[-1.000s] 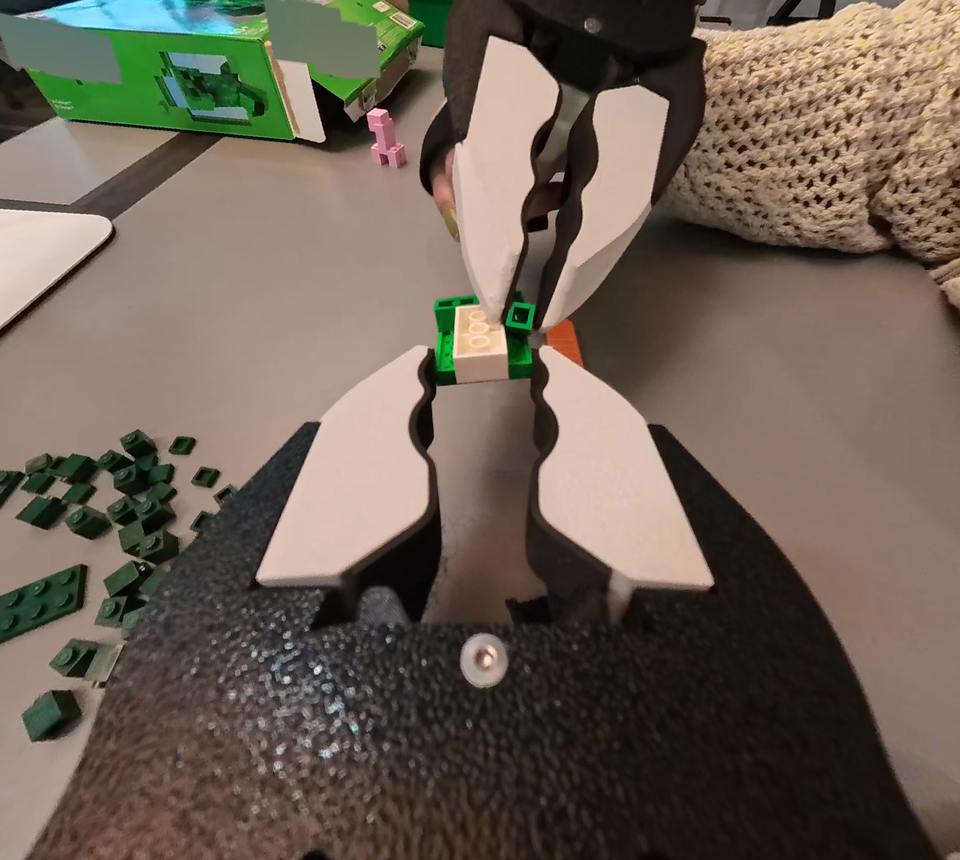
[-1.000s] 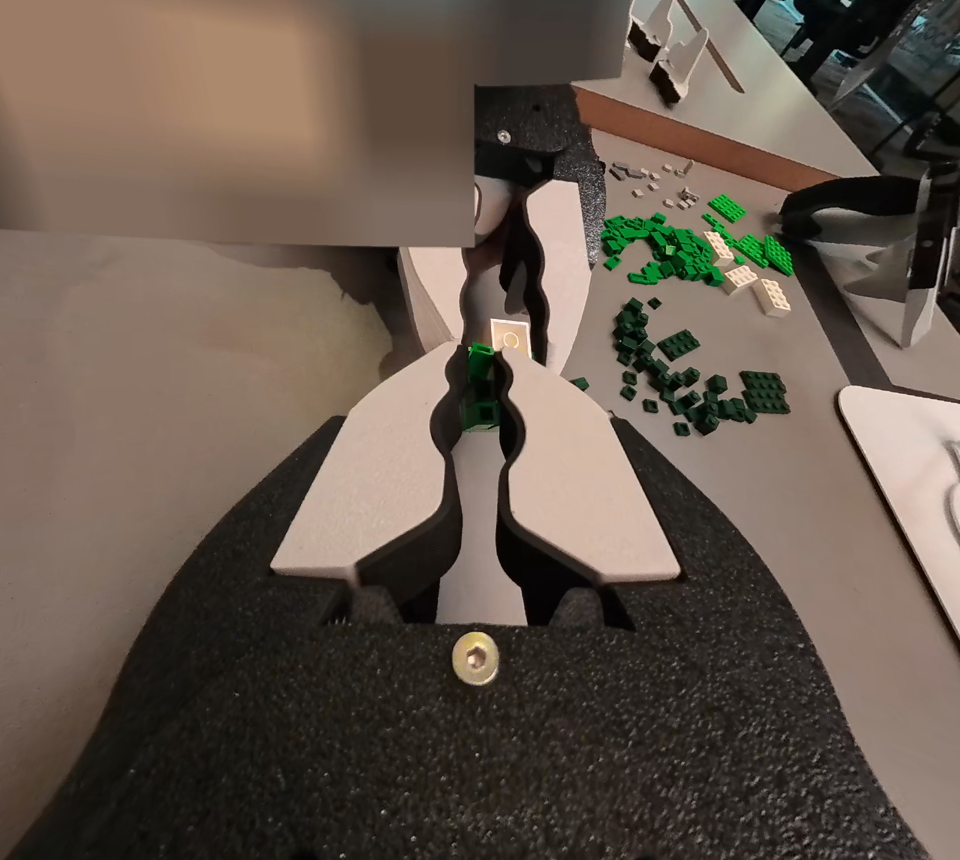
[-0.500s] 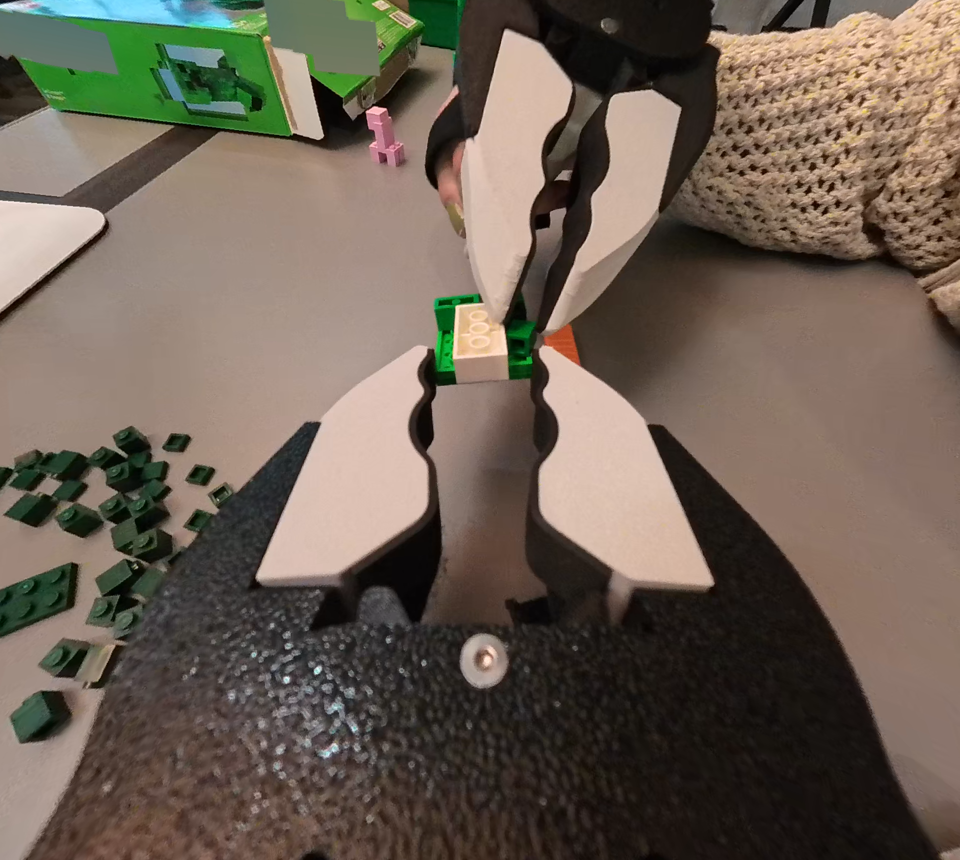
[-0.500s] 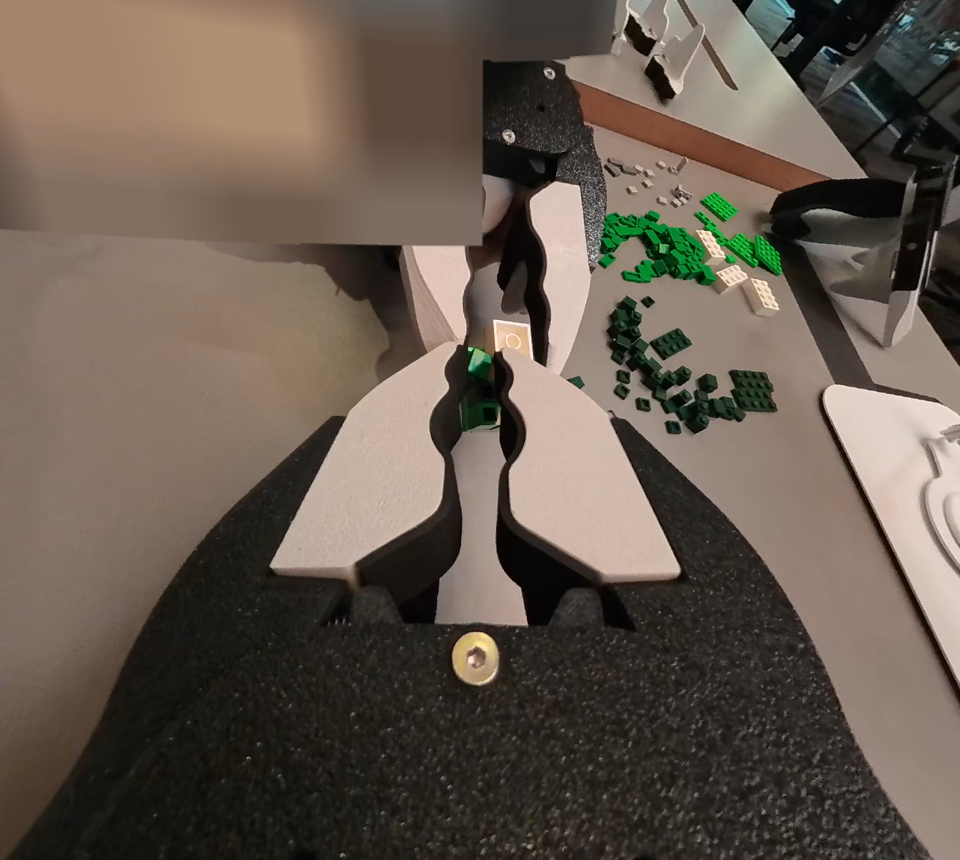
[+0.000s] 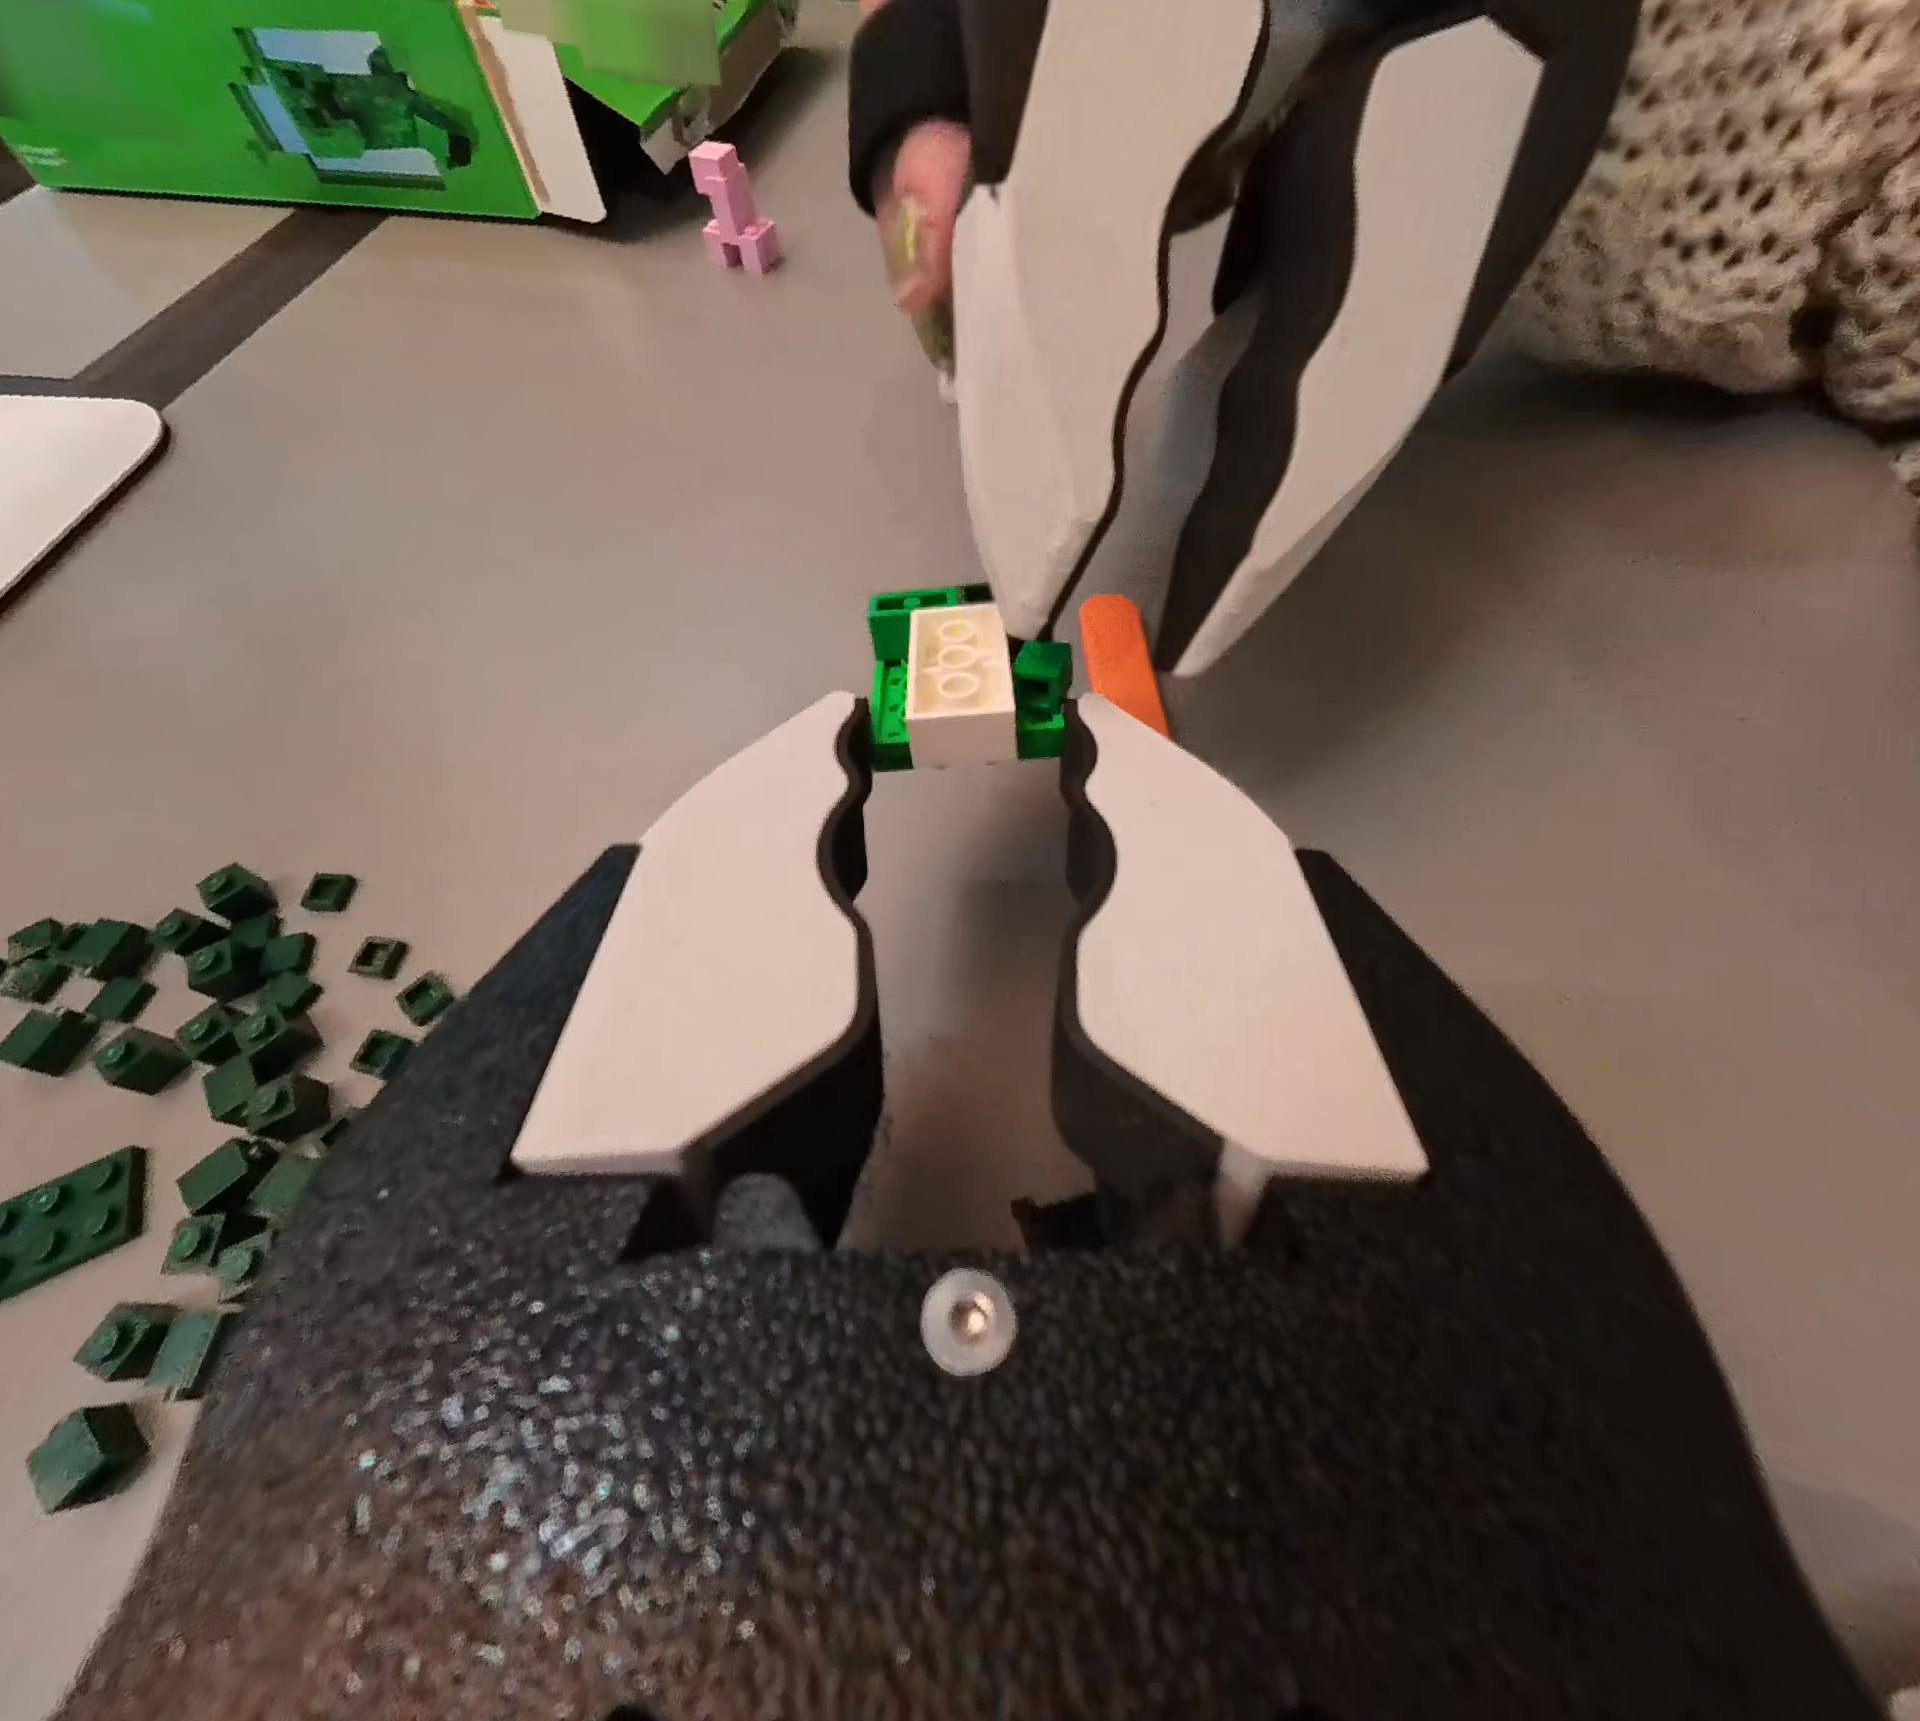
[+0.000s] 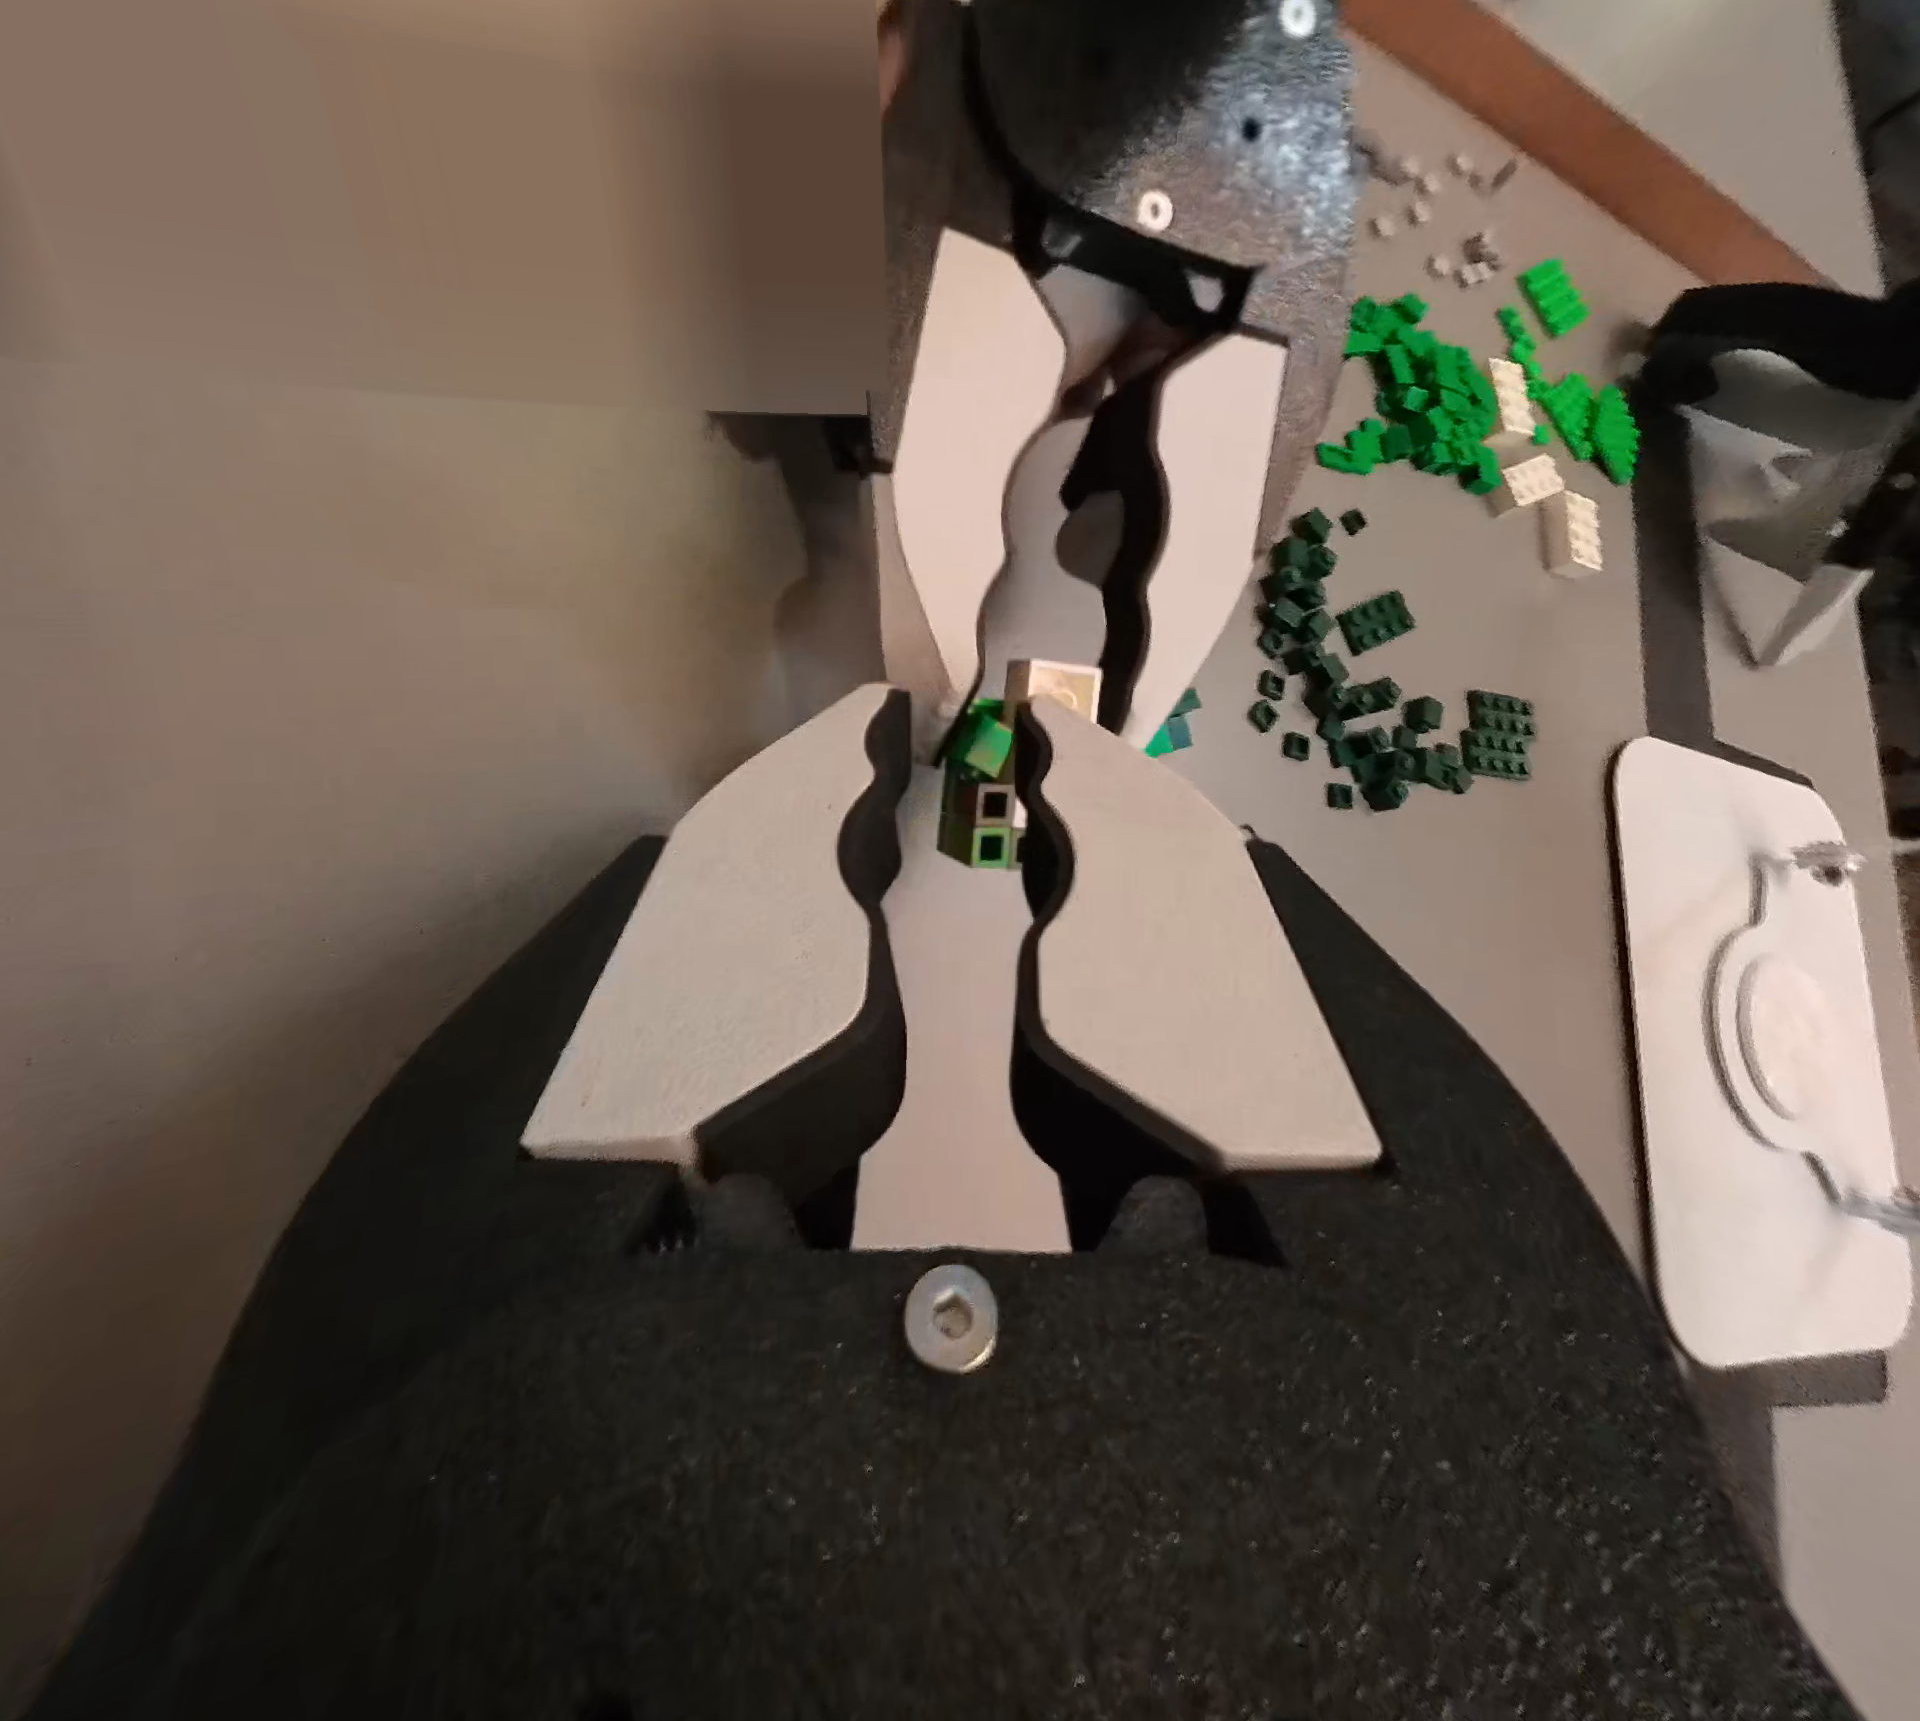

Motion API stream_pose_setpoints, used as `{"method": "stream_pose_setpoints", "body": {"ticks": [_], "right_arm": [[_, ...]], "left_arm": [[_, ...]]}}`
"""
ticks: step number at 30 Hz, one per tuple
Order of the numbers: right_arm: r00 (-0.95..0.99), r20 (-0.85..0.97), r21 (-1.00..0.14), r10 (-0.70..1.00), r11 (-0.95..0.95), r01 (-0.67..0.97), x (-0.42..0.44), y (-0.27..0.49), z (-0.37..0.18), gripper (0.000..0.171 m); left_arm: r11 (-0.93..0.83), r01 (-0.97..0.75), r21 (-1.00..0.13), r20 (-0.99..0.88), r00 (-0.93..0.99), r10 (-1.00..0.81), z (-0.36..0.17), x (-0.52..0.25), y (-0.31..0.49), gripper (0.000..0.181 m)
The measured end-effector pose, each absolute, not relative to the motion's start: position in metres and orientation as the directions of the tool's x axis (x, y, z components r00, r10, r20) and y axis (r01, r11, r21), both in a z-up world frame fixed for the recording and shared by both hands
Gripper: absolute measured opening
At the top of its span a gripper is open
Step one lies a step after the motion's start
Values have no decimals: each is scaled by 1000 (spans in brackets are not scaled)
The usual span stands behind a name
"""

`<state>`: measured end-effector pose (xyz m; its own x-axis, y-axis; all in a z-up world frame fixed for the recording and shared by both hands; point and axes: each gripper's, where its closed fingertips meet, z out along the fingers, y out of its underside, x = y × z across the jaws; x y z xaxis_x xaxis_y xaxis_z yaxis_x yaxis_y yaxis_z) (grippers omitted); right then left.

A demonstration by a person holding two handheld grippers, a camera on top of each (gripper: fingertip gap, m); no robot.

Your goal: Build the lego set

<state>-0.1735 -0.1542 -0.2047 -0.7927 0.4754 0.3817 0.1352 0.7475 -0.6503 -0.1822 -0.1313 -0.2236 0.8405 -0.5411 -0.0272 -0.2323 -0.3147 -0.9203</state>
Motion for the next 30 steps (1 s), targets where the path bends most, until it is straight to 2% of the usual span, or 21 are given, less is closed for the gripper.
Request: {"method": "stream_pose_setpoints", "body": {"ticks": [7, 14, 30], "right_arm": [[-864, 364, -481, 349, 864, 147, -165, -156, -213, 25], [-874, 378, -447, 304, 887, 115, -165, -160, -219, 24], [-846, 424, -404, 324, 904, 144, -170, -153, -216, 20]], "left_arm": [[-327, -261, -908, -41, 833, -551, -228, -180, -131, 35], [-338, -270, -902, -41, 832, -553, -230, -179, -131, 35], [-334, -253, -908, -32, 836, -548, -228, -180, -131, 35]]}}
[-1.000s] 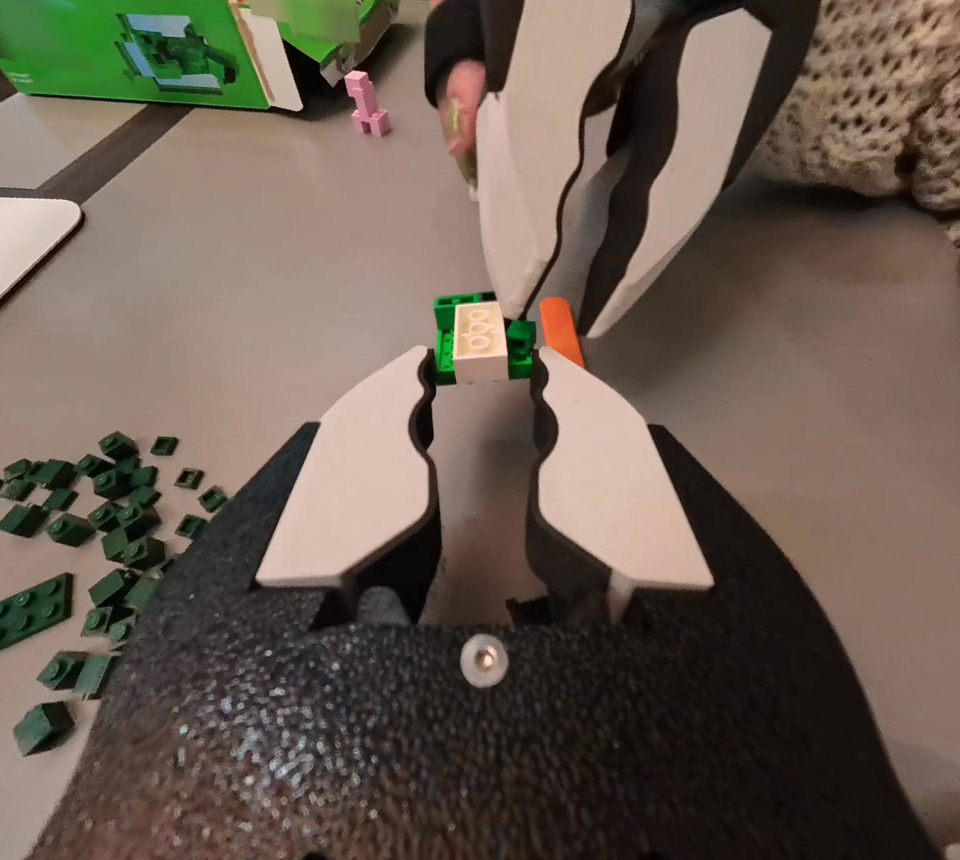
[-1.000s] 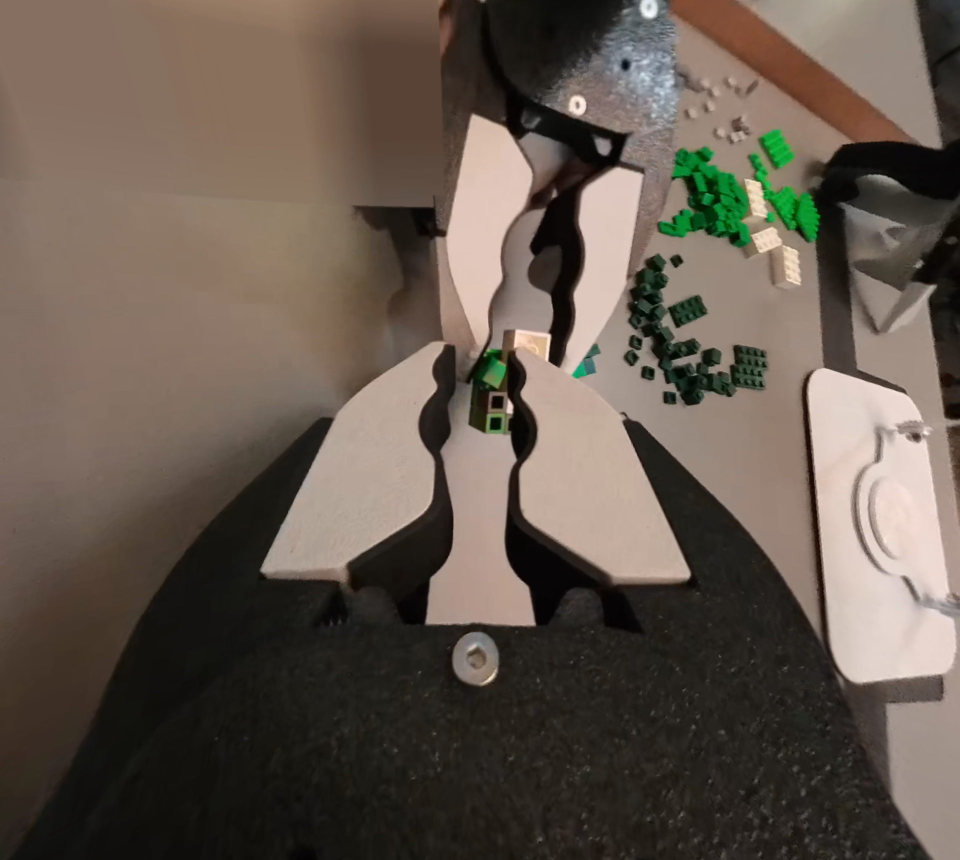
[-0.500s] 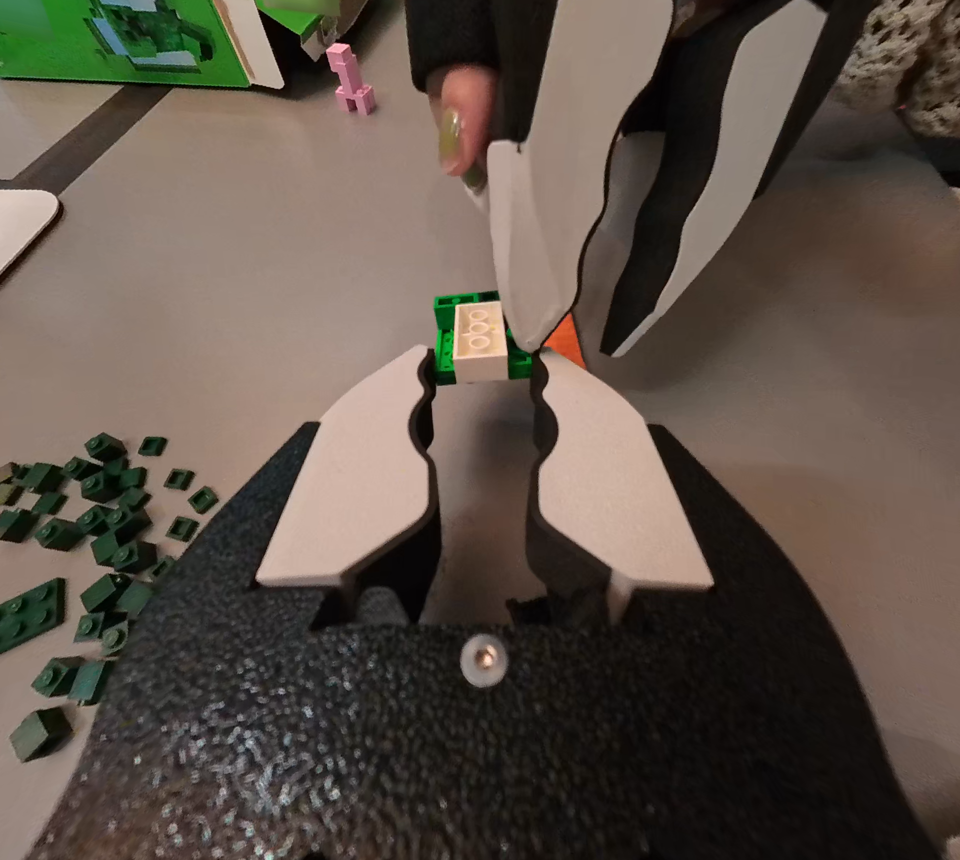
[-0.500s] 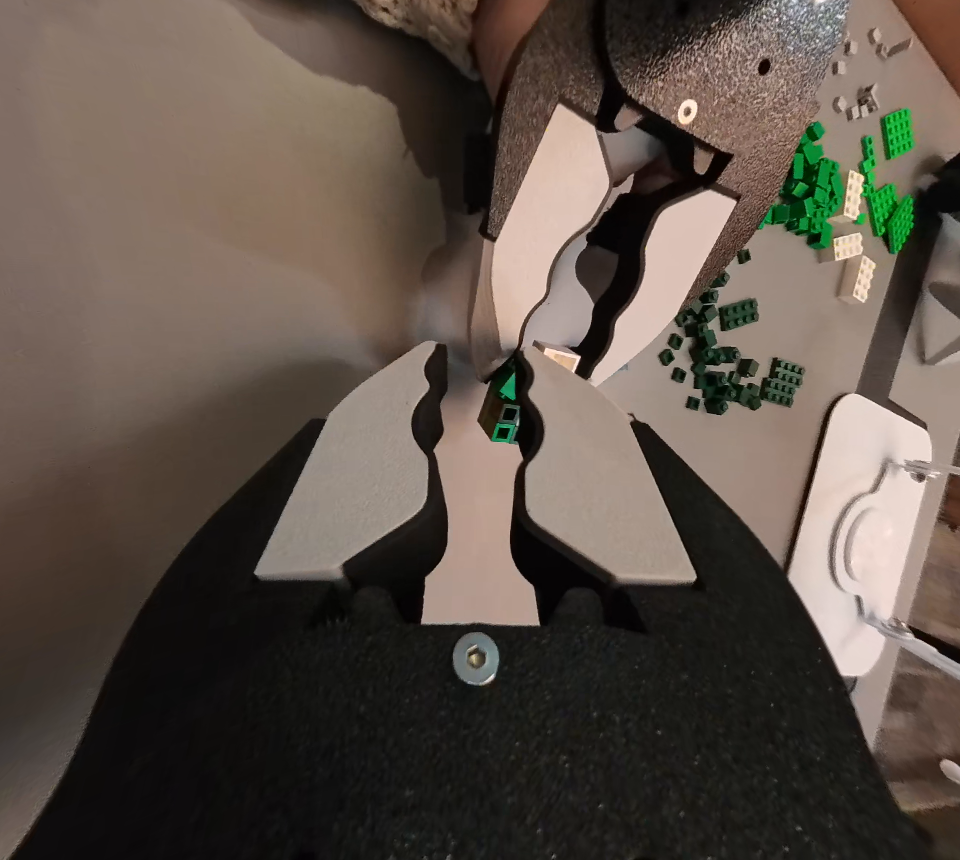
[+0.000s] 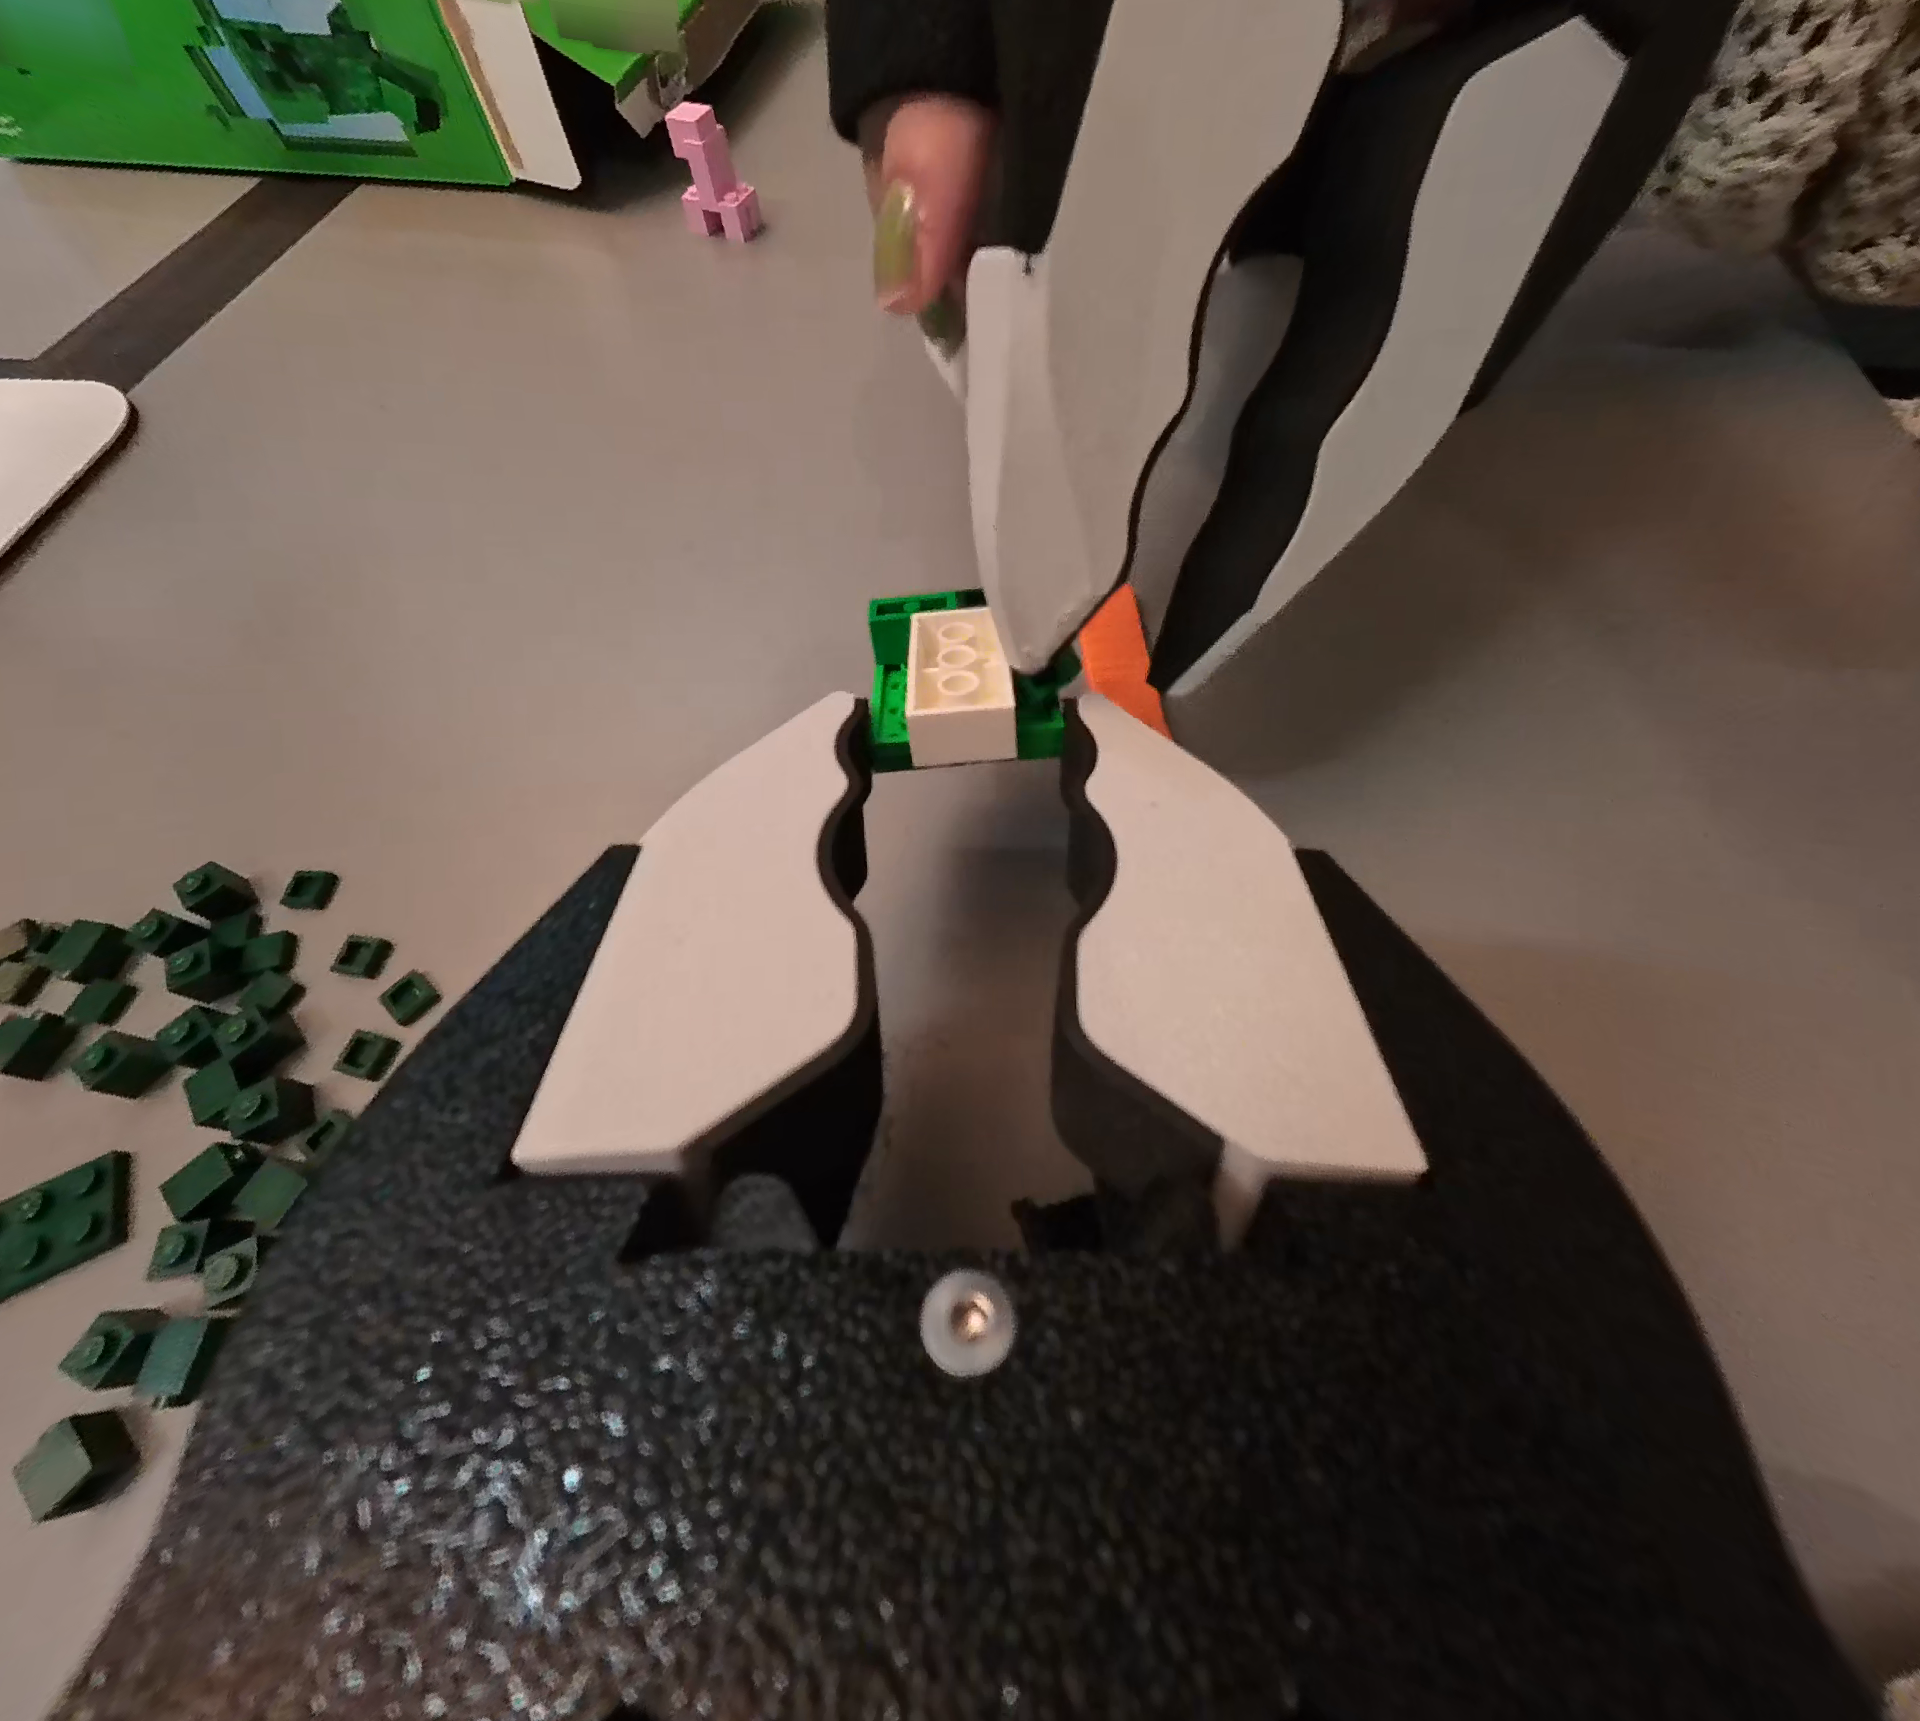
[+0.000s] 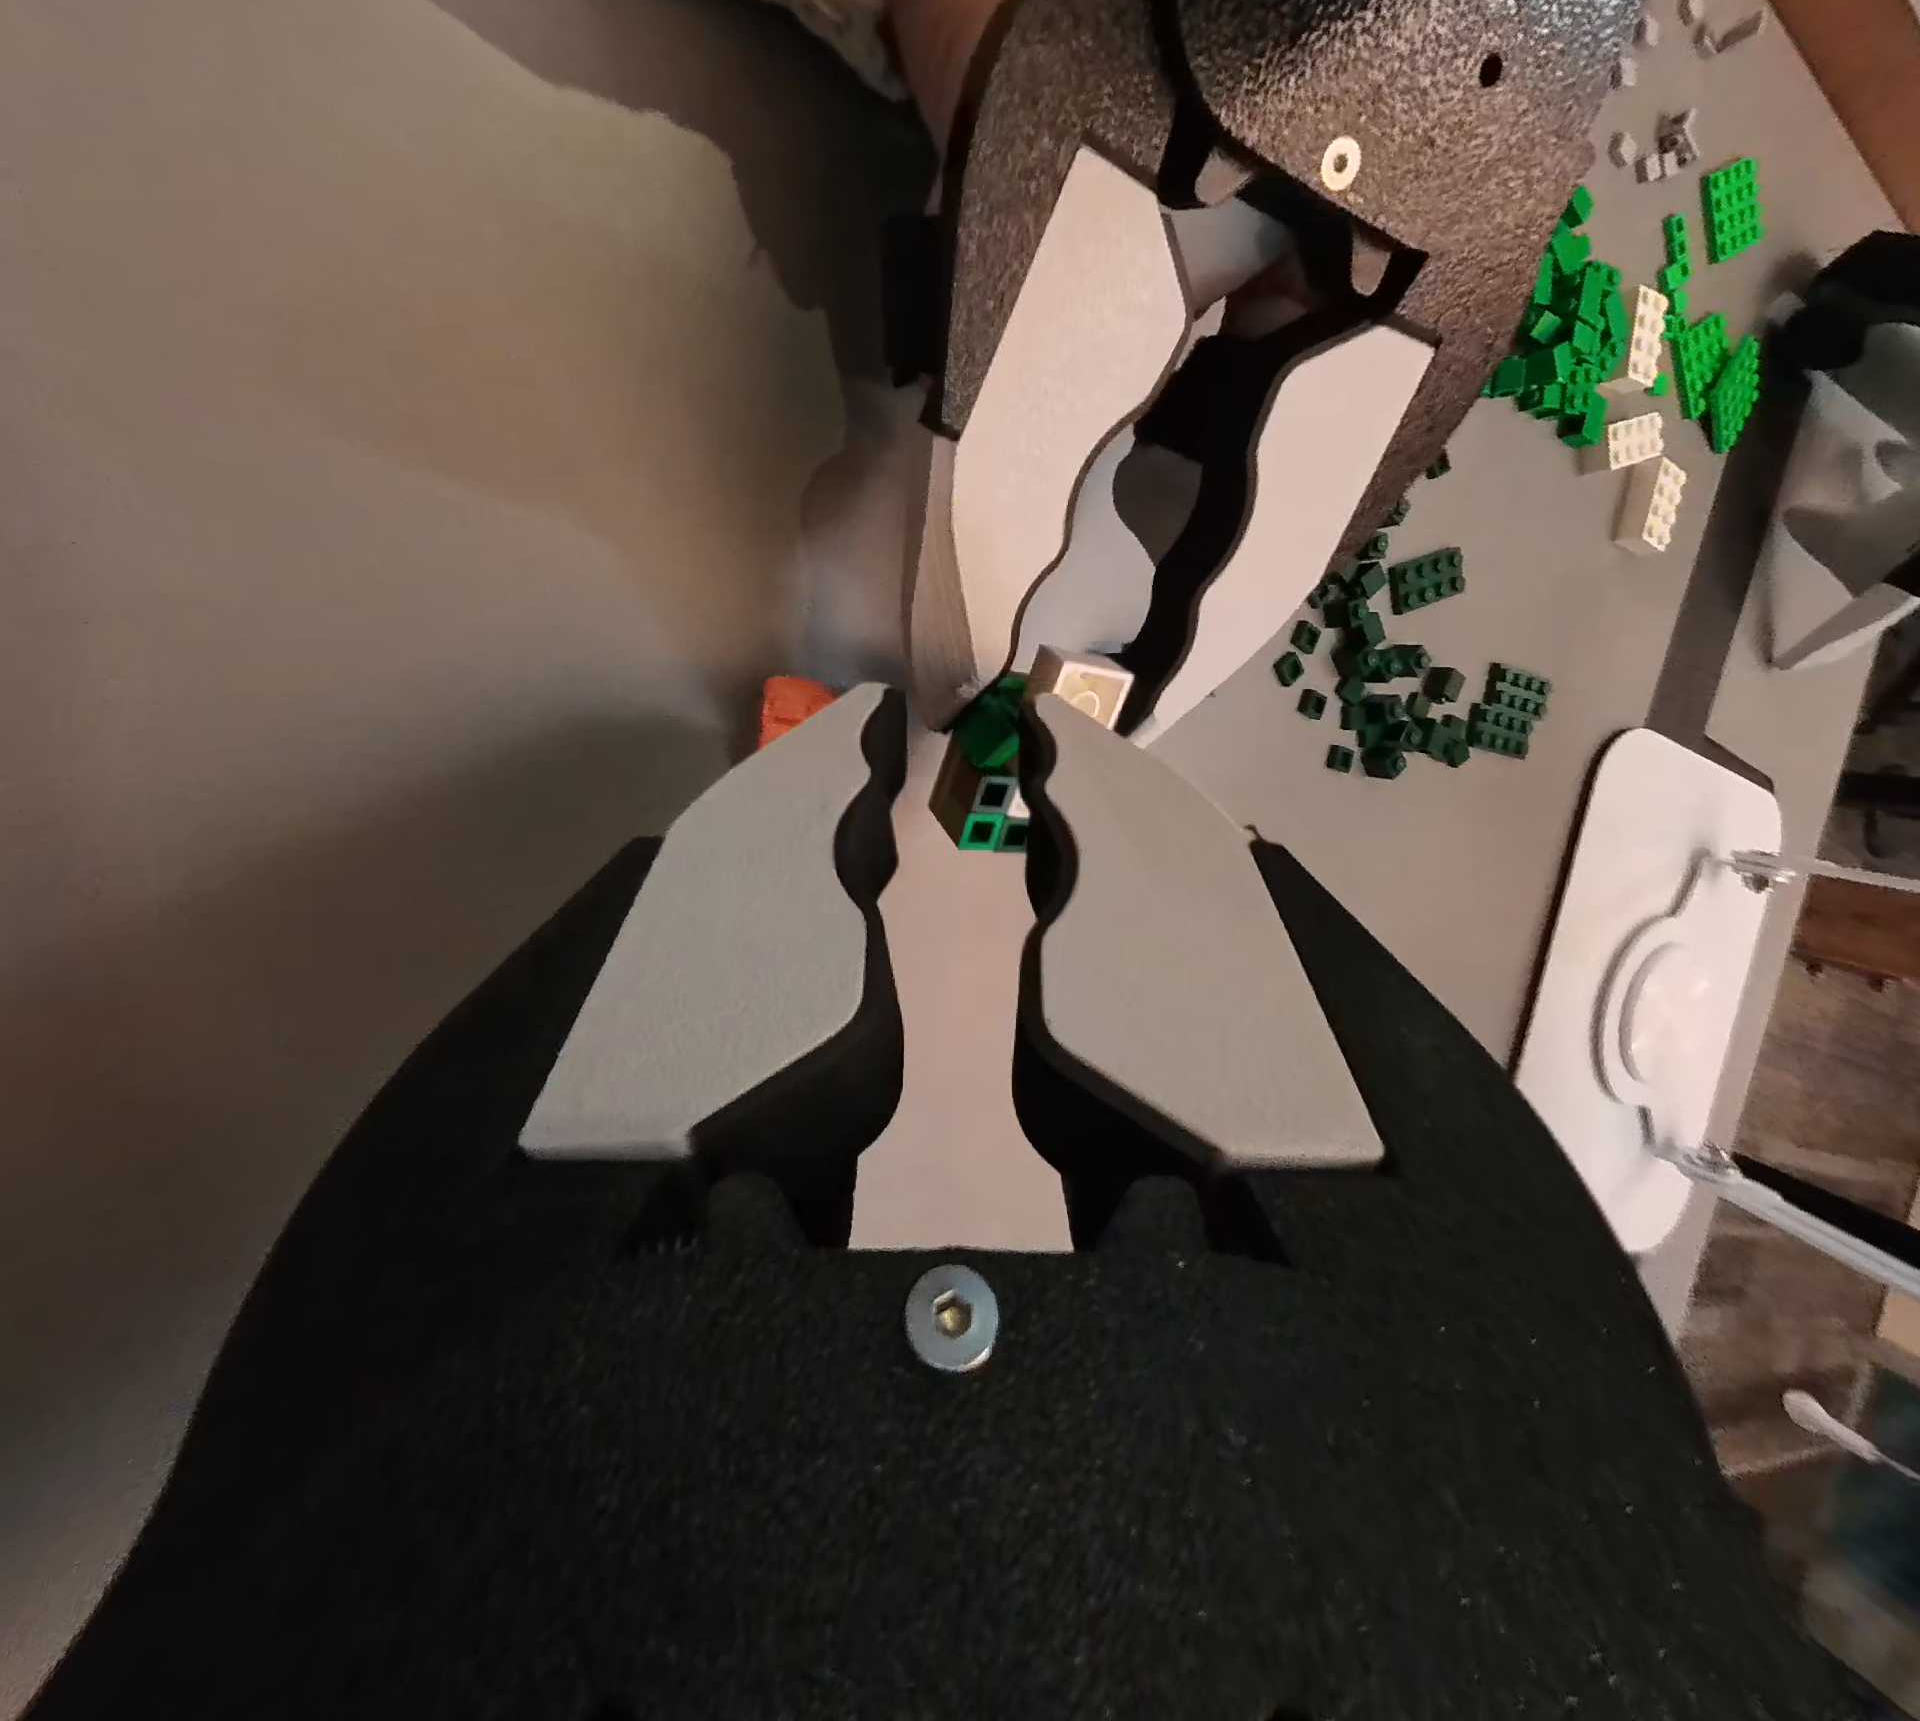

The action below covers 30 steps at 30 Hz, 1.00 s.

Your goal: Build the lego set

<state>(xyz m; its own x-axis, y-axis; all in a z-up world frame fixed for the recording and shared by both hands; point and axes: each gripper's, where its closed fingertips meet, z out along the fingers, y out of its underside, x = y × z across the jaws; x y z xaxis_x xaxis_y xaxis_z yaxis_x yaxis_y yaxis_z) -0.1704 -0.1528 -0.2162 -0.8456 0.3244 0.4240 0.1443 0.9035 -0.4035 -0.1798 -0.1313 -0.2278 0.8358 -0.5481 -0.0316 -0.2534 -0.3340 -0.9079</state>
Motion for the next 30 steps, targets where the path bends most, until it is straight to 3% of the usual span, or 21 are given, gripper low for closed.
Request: {"method": "stream_pose_setpoints", "body": {"ticks": [14, 21, 30], "right_arm": [[-787, 487, -416, 378, 893, 171, -171, -144, -214, 15], [-668, 429, -471, 607, 782, 408, -161, -94, -223, 11], [-259, 354, -605, 899, 431, 670, -141, 7, -248, 16]], "left_arm": [[-327, -220, -919, -24, 860, -509, -224, -186, -129, 35], [-272, -110, -956, -14, 943, -332, -209, -214, -122, 35], [-238, -81, -968, -16, 965, -263, -203, -229, -122, 35]]}}
